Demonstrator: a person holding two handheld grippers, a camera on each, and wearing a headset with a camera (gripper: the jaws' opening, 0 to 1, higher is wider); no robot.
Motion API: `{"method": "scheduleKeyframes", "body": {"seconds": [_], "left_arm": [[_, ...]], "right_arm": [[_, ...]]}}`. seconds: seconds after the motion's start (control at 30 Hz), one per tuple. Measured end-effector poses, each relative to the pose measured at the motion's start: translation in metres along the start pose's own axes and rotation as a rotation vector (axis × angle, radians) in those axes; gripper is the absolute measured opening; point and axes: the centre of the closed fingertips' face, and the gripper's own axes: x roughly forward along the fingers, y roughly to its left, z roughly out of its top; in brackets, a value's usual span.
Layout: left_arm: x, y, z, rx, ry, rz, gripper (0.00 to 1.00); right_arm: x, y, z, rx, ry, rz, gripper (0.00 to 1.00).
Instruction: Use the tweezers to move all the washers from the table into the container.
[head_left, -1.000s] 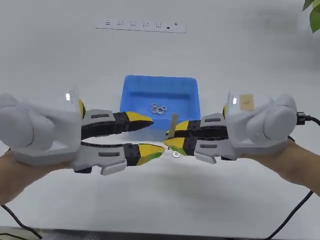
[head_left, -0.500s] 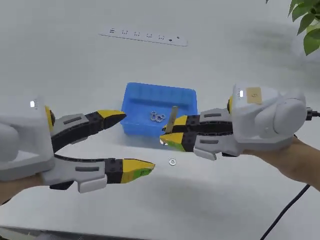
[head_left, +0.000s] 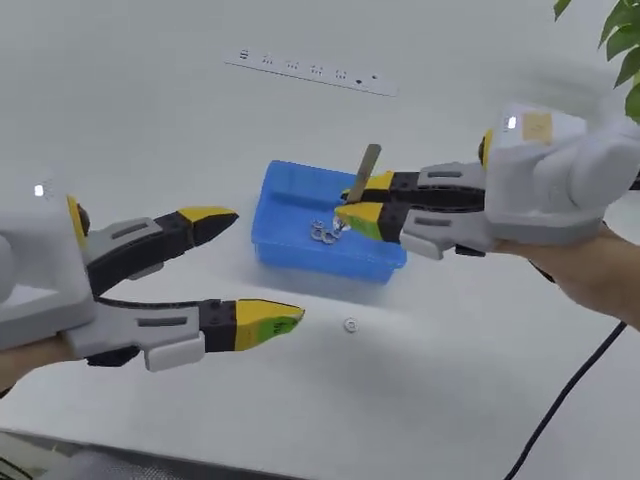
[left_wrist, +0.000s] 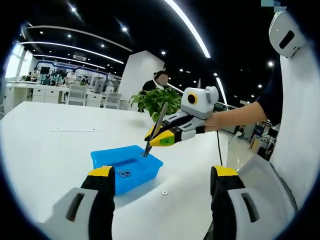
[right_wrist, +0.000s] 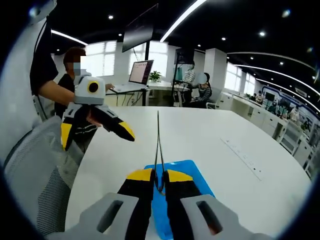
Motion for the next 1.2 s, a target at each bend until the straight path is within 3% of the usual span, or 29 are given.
{"method": "scheduleKeyframes", "body": {"seconds": [0.23, 0.53, 0.83, 1.2], "left_arm": [[-0.011, 0.004, 0.005, -0.018, -0.017, 0.031, 0.99], [-0.015, 0.015, -0.002, -0.030, 0.005, 0.073, 0.99], [-0.010, 0.017, -0.007, -0.043, 0.020, 0.084, 0.99], [-0.002, 0.013, -0.007, -0.037, 0.029, 0.076, 0.99]], "right_arm": [[0.025, -0.027, -0.020, 0.055, 0.005, -0.032, 0.09], [0.046, -0.039, -0.049, 0.100, 0.031, -0.039, 0.09], [0.047, -0.046, -0.076, 0.158, 0.062, -0.058, 0.09], [0.038, -0.049, -0.069, 0.191, 0.032, -0.073, 0.11]]}}
